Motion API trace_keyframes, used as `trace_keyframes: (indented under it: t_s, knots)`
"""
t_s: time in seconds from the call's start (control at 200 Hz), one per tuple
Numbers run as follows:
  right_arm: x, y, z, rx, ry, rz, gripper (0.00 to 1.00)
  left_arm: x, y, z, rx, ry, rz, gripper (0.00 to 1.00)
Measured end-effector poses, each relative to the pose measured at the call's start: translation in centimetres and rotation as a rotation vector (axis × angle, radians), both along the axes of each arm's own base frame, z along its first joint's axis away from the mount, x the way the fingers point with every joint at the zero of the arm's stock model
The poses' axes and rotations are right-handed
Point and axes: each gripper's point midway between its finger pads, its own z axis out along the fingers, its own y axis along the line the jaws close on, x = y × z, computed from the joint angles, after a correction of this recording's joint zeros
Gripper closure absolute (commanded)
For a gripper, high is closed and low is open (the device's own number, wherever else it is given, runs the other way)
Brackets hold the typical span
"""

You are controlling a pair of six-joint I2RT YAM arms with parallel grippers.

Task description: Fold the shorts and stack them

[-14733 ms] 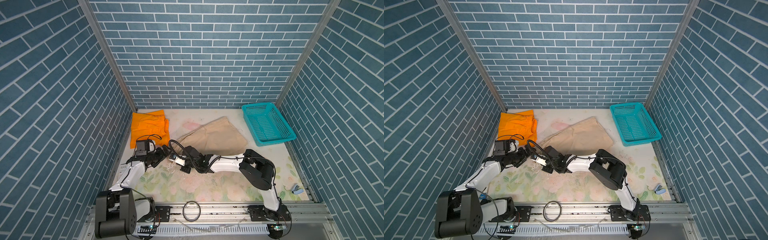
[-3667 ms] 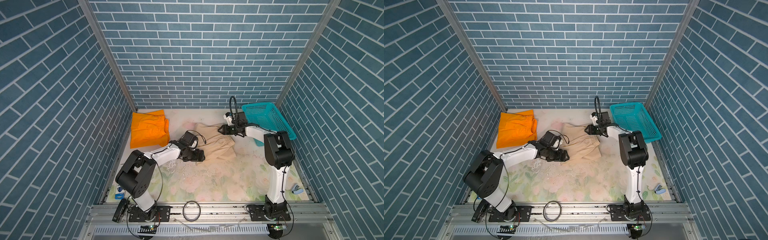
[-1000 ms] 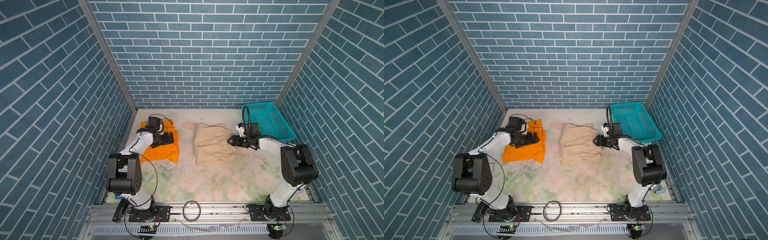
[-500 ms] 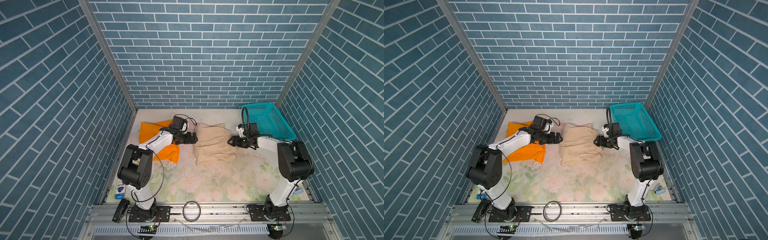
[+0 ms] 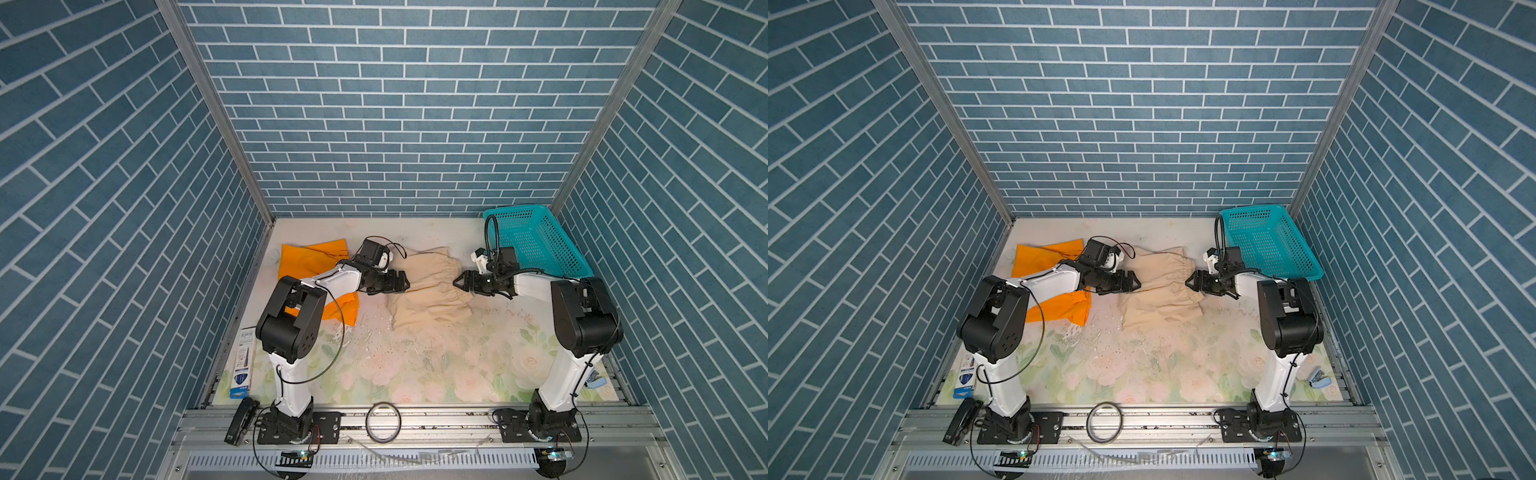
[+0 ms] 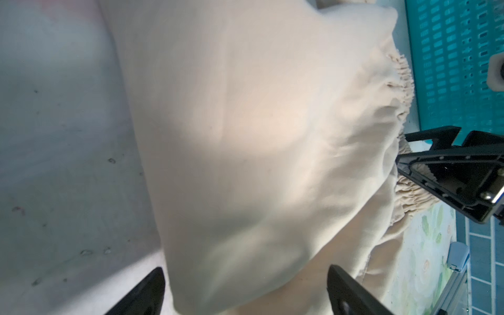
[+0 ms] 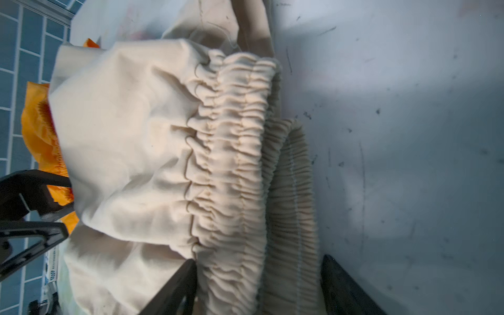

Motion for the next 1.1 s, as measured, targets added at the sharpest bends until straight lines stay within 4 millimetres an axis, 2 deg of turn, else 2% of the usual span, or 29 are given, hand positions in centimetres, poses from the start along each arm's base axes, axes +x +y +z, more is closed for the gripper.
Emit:
trace_keyframes:
  t_s: [0.185, 0.3, 0.435, 0.555, 0.72, 0.93, 1.1]
  knots:
    - [-0.7, 1.4, 0.0, 0.082, -0.01, 0.007, 0.38, -0.5, -0.7, -0.2, -0.018, 0.009, -0.004, 0.32]
    - [-2.1, 3.3, -0.2, 0.126, 0.015, 0.033, 0.54, -0.8, -0.9, -0.4, -0.026, 0.024, 0.006, 0.55]
    - [-4.0, 4.8, -0.9, 0.179, 0.07, 0.039, 0.8, -0.9, -0.8, -0.6, -0.017, 0.031, 0.009, 0.8]
    - [-4.6, 5.2, -1.1, 0.225, 0.096, 0.012, 1.0, -1.2, -0.4, -0.5, 0.02, 0.047, -0.002, 0.93]
    - [-5.4, 7.2, -0.5, 0.305, 0.106, -0.003, 1.0, -0.9, 0.3, 1.2, 0.097, 0.058, -0.014, 1.0]
    - [-7.2, 12.2, 0.9, 0.385, 0.122, 0.048, 1.0, -1.0, 2.0, 4.4, 0.235, 0.072, -0.052, 1.0]
    - [-7.5, 16.0, 3.2, 0.407, 0.091, 0.097, 1.0, -2.4, 4.4, 5.2, 0.328, 0.126, -0.072, 1.0]
